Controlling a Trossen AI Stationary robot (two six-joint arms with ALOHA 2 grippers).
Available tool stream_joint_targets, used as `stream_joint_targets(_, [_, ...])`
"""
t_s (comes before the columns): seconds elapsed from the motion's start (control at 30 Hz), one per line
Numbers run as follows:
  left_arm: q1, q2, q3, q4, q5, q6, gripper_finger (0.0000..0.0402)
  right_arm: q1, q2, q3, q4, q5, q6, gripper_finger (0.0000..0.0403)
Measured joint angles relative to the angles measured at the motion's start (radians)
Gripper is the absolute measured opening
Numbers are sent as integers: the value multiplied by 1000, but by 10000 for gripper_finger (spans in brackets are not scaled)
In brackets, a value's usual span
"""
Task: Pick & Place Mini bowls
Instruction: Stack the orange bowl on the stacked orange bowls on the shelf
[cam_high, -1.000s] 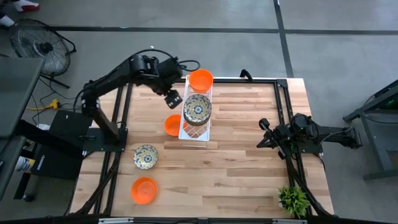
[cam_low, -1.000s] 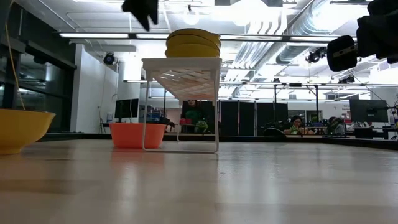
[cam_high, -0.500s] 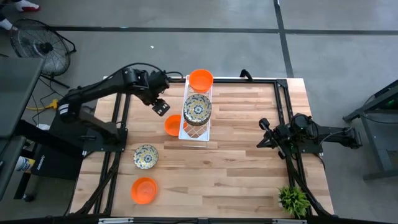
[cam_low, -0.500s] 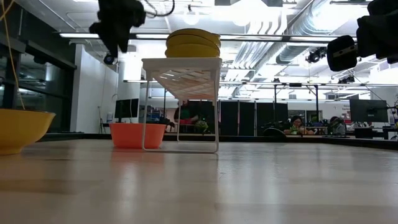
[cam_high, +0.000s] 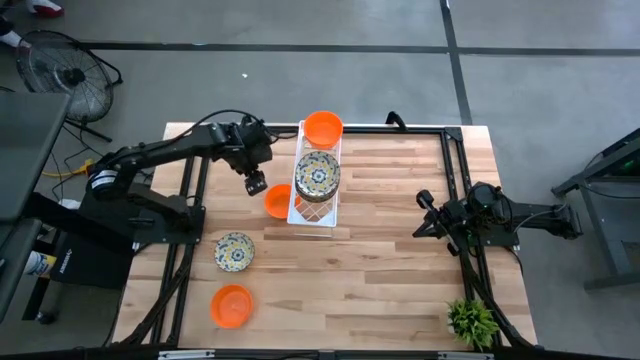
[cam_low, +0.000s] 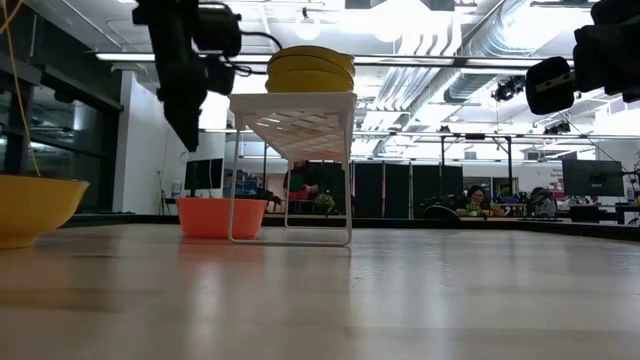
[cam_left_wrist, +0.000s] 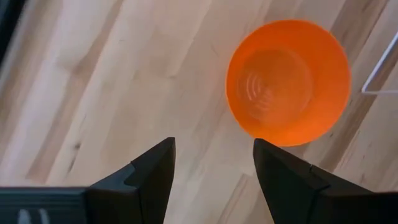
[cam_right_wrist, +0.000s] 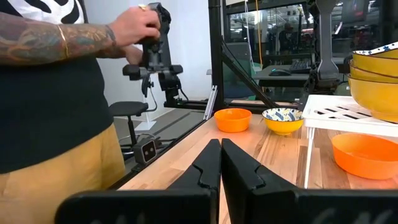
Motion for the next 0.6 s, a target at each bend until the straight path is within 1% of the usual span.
stream_joint_targets(0.1, [19,0,-53,94,39,31,211,0,0,0,0,0,0,0])
stream_joint_targets(0.17, [26,0,-79,118,61,33,211,0,0,0,0,0,0,0])
stream_joint_targets(0.37, [26,0,-132,151,57,28,211,0,0,0,0,0,0,0])
stream_joint_targets(0.6, [26,0,-188,222,56,-17,211,0,0,0,0,0,0,0])
